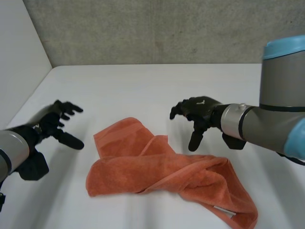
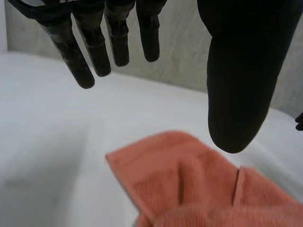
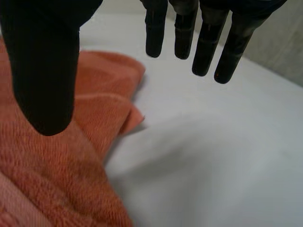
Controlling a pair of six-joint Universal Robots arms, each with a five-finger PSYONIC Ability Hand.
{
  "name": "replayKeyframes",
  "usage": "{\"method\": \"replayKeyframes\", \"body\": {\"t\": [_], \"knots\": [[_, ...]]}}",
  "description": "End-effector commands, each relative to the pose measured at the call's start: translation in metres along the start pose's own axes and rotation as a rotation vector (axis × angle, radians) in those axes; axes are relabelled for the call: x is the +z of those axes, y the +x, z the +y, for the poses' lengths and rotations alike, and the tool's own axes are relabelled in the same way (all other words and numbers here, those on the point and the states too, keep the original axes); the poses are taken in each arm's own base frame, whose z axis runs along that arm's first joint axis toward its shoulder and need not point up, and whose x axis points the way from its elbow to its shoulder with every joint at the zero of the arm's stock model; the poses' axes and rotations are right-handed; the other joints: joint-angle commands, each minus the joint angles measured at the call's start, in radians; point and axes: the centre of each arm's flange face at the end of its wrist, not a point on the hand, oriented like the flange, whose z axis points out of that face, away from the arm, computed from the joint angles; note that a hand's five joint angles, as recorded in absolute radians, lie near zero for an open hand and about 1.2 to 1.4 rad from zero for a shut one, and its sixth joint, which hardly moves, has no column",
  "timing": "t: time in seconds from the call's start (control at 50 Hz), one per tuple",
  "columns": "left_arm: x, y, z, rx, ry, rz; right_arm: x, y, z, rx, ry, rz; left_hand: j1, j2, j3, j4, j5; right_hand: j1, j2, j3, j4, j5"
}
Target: Fold the laundry
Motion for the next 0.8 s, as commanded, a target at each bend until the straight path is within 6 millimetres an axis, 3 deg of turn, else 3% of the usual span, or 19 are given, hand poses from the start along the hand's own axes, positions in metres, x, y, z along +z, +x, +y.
{"method": "replayKeyframes", "body": {"t": [0.02,0.06,0.14,0.18,0.42,0.54,0.8], "knots": [[0.012,-0.012,0.026,-0.014,-0.119,-0.040,0.017,-0.005,0.014,-0.041,-0.065,-0.029,0.094,0.092,0.092,0.094,0.094,0.248,0.197,0.189,0.190,0.198],[0.013,-0.013,0.037,-0.016,-0.165,-0.045,0.020,-0.007,0.018,-0.033,-0.080,-0.046,0.094,0.092,0.092,0.094,0.094,0.251,0.201,0.193,0.193,0.201],[0.014,-0.013,0.042,-0.016,-0.184,-0.046,0.022,-0.016,0.020,-0.030,-0.100,-0.076,0.094,0.092,0.092,0.094,0.094,0.248,0.198,0.190,0.190,0.198],[0.014,-0.013,0.042,-0.016,-0.182,-0.045,0.023,-0.030,0.020,-0.032,-0.104,-0.108,0.094,0.092,0.092,0.094,0.094,0.239,0.189,0.181,0.182,0.189],[0.010,-0.008,0.026,-0.003,-0.108,-0.023,0.026,-0.067,-0.003,-0.002,-0.014,-0.170,0.082,0.080,0.080,0.083,0.082,0.204,0.154,0.146,0.146,0.154],[0.008,-0.007,0.030,-0.002,-0.119,-0.022,0.054,-0.065,0.007,-0.090,-0.002,-0.153,0.077,0.074,0.074,0.077,0.076,0.213,0.162,0.154,0.155,0.163],[0.005,-0.007,0.034,-0.001,-0.128,-0.020,0.080,-0.055,0.018,-0.344,0.007,-0.058,0.065,0.062,0.063,0.065,0.065,0.344,0.294,0.286,0.287,0.295]]}}
